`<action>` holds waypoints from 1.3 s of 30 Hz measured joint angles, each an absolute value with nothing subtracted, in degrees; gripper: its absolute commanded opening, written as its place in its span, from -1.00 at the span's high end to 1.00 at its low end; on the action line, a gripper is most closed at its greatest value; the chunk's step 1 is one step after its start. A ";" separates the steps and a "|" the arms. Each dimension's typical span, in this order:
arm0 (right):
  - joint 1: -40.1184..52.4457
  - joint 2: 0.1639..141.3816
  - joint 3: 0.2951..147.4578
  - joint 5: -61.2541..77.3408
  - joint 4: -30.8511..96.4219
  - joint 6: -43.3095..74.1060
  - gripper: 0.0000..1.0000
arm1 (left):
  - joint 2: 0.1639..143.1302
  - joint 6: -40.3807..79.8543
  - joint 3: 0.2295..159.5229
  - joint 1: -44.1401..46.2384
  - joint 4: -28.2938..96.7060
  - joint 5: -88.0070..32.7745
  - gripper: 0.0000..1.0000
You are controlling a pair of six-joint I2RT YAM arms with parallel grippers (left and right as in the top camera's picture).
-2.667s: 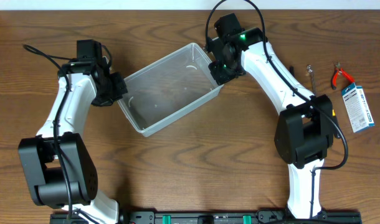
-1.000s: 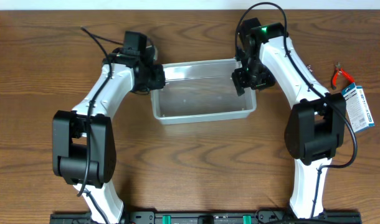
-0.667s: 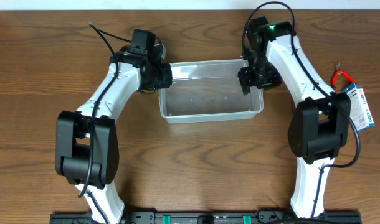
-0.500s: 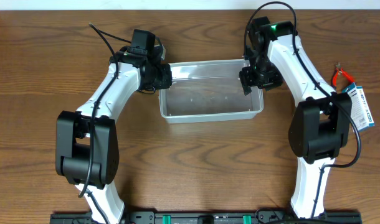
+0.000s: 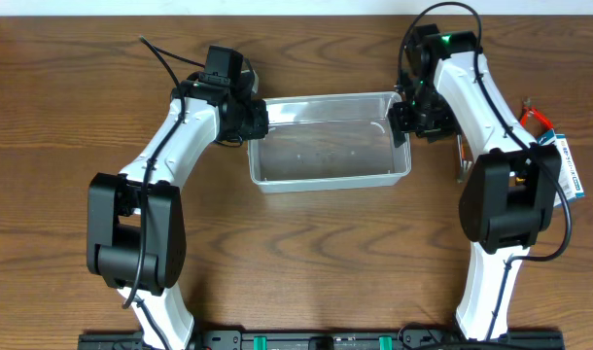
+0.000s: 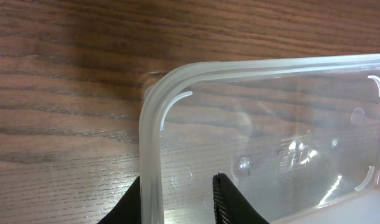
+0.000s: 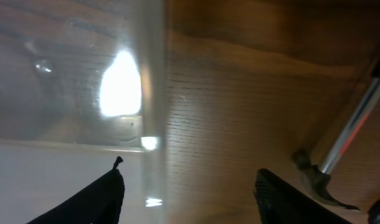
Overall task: Pack container
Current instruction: 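Slide the container with both grippers toward the table center, then release the container and pull both grippers back outward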
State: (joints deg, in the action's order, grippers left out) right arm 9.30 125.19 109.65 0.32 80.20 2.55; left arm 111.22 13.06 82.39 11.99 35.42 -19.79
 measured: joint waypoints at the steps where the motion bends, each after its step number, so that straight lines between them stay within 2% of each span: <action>1: 9.02 125.19 109.65 0.32 80.18 2.48 -0.26 | 111.22 13.06 82.39 12.08 35.42 -19.79 0.54; 6: 8.25 125.19 109.65 0.21 80.20 2.28 -0.08 | 111.22 13.06 82.83 12.88 35.57 -19.77 0.54; 15: 7.57 124.81 109.65 -0.97 80.34 2.31 0.04 | 111.22 11.66 86.19 14.98 35.73 -19.81 0.54; 16: 7.57 124.66 109.65 -1.08 80.34 2.35 0.01 | 111.22 11.57 86.24 14.96 35.73 -19.81 0.54; 18: 7.57 124.46 109.65 -1.08 80.34 2.46 -0.24 | 111.22 11.53 86.24 14.96 35.75 -19.81 0.52; 20: 7.57 124.36 109.65 -1.15 80.31 2.26 -0.32 | 111.22 11.35 86.24 14.96 35.75 -19.75 0.41; 21: 7.57 124.33 109.65 -1.17 80.25 2.09 -0.33 | 111.22 11.16 86.24 14.96 35.77 -19.66 0.33; 24: 7.57 124.33 109.65 -1.06 79.26 1.72 -0.33 | 111.22 10.61 86.24 14.96 35.81 -18.74 0.28; 26: 7.57 124.31 109.65 -0.34 77.80 1.13 -0.34 | 111.22 10.07 86.24 14.94 35.94 -17.98 0.14; 37: 7.57 117.97 109.45 7.79 69.04 -0.43 -0.52 | 111.15 9.15 87.55 13.32 37.28 -17.17 0.10; 39: 7.57 115.50 109.45 8.12 67.83 -0.73 -0.61 | 110.65 9.15 88.58 11.90 37.30 -16.99 0.10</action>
